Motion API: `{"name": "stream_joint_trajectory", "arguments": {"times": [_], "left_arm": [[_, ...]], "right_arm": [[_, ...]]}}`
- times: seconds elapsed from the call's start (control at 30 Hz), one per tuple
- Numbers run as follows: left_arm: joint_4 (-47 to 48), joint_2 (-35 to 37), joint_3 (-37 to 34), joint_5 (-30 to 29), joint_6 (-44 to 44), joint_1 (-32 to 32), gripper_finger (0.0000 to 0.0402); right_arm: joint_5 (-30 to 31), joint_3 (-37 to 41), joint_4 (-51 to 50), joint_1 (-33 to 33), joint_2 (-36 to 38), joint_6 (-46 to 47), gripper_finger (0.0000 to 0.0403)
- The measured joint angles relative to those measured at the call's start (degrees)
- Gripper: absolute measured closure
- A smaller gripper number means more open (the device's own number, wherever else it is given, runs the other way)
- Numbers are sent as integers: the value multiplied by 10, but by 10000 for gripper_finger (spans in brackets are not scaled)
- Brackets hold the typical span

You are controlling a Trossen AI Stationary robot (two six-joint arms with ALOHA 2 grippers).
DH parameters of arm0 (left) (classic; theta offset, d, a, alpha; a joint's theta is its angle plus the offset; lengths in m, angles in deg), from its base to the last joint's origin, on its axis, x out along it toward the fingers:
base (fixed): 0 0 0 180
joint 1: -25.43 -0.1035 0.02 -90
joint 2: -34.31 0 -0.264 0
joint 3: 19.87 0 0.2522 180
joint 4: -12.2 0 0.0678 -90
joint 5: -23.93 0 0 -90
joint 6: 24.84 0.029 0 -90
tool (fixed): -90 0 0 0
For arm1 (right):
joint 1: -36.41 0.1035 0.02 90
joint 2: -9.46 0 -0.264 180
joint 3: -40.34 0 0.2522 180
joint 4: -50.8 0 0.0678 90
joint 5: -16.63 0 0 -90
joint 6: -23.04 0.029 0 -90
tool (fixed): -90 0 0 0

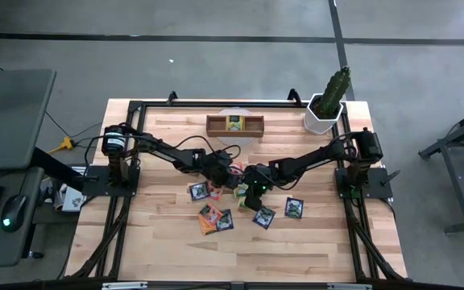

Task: Pick & Place Tea
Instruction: Put the top yellow tea bag in the middle compartment of the organizer

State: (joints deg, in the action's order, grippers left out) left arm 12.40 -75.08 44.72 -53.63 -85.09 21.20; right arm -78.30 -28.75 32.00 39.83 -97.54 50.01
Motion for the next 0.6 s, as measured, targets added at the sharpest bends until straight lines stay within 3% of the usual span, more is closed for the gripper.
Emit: {"name": "stream_joint_trajectory", "arguments": {"times": [0.1, 0.43, 0.6], "left_arm": [[-2, 0, 0, -4, 5, 0, 391], [-3, 0, -1, -3, 30, 1, 400], [-3, 0, -1, -2, 34, 1, 401]], "right_arm": [[0, 0, 0, 0, 0, 1, 403], [1, 0, -2, 0, 7, 15, 397], [1, 0, -9, -2, 53, 17, 376]]}}
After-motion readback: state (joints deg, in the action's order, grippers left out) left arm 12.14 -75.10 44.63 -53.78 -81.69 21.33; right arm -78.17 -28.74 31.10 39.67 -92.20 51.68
